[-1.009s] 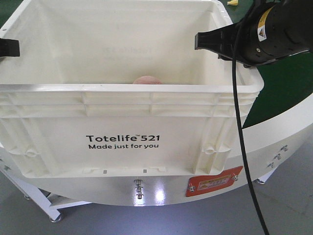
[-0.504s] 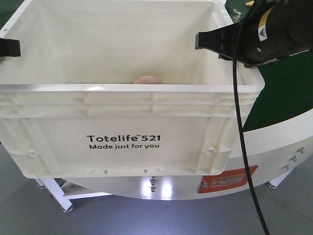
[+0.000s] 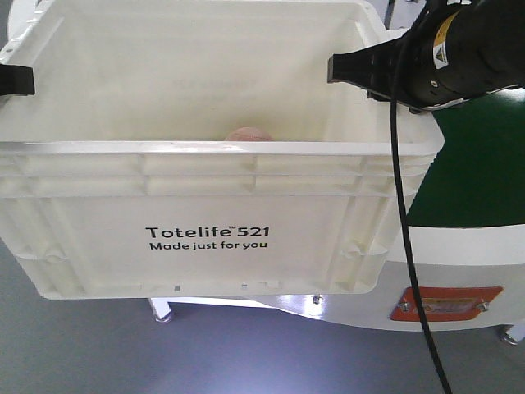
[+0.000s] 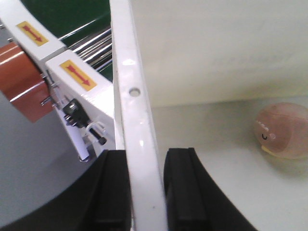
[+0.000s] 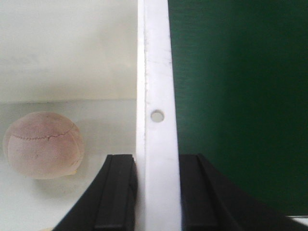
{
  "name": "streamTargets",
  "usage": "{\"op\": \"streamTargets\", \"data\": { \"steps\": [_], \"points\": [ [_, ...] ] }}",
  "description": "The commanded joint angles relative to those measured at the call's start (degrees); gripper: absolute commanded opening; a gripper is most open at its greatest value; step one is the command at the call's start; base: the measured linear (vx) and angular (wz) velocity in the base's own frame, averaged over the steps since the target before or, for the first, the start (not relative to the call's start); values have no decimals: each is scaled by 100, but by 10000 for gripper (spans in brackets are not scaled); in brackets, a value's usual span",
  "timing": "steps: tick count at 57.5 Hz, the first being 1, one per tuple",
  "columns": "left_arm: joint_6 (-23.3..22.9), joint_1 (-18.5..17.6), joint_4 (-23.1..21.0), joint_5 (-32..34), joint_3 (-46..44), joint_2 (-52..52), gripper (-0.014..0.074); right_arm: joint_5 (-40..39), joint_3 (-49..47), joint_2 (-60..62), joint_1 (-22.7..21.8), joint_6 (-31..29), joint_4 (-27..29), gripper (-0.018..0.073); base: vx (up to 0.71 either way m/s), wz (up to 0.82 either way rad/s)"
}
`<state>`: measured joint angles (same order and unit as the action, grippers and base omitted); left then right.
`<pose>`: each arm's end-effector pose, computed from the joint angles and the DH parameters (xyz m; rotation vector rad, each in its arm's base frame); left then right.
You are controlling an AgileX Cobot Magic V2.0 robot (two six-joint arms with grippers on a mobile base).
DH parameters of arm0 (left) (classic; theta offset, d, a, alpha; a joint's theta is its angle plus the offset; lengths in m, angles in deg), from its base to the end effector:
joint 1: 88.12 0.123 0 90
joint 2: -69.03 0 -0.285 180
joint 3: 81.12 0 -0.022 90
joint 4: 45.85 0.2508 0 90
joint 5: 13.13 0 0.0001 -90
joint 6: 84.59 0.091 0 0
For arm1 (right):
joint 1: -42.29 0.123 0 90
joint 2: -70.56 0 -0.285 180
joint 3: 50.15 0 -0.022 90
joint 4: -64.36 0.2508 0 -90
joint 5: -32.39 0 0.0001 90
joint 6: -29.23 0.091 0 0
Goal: Place moving items into box and shelve
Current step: 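Hold the tote with both grippers while the base turns away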
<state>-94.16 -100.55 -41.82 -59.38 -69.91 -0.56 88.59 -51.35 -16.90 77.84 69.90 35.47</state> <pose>0.2131 -0.0422 0.3972 0.0812 2.2168 -0.1291 0.2580 0.1394 0.3832 -0.0601 2.3312 0.0070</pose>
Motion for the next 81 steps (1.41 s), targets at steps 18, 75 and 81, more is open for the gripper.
{"op": "streamTargets", "data": {
  "steps": [18,75,81],
  "points": [
    [171,-51,-85,841,-254,183,129,-633,-264,224,-5,-3,-577,127,-11,43],
    [171,-51,-85,827,-254,183,129,-626,-264,224,-5,-3,-582,127,-13,50],
    [171,-51,-85,827,-254,183,129,-626,-264,224,-5,-3,-577,127,-16,62]
  ]
}}
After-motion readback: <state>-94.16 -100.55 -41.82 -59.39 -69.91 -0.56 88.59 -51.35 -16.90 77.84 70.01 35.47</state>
